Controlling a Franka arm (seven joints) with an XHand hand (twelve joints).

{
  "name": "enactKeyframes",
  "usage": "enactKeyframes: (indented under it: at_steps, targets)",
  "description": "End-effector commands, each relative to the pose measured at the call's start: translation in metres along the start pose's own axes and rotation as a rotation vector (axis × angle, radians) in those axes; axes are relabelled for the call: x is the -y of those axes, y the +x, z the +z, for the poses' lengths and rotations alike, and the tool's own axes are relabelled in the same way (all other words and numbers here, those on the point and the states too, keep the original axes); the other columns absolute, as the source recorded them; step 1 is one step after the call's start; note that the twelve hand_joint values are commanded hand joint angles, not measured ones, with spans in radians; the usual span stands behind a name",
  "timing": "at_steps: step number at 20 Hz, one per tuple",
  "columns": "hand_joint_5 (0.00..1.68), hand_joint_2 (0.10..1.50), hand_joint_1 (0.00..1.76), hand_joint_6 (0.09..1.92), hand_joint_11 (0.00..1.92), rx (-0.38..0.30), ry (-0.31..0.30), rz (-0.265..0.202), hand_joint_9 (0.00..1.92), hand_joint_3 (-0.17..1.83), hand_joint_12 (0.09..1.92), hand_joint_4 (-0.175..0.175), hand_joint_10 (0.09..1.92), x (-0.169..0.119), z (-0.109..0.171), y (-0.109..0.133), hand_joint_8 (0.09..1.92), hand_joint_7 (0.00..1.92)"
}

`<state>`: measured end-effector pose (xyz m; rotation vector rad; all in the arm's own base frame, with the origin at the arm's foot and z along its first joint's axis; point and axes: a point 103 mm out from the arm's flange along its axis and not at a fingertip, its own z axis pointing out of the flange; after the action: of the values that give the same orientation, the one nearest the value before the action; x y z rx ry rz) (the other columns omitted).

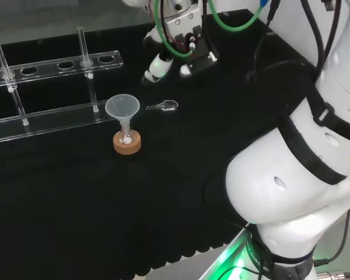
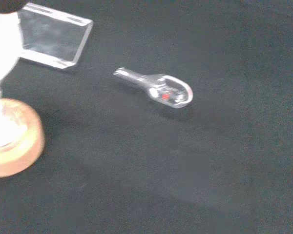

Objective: Remove the funnel from the round-bottom flask.

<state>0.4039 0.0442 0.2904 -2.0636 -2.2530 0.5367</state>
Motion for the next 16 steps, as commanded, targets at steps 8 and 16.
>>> enactKeyframes:
  at_steps: [8, 16]
  targets:
    - [0.15, 0.68, 0.53, 0.09, 0.26, 0.007, 0.074, -0.071, 0.23, 0.29, 1.47, -0.013, 0.75, 0.026, 0.004, 0.066, 0.58, 0.0]
    - [0.06, 0.68, 0.48, 0.09, 0.22, 0.033, 0.112, -0.107, 0.1, 0.22, 1.5, -0.015, 0.82, 0.017, 0.012, 0.087, 0.34, 0.0]
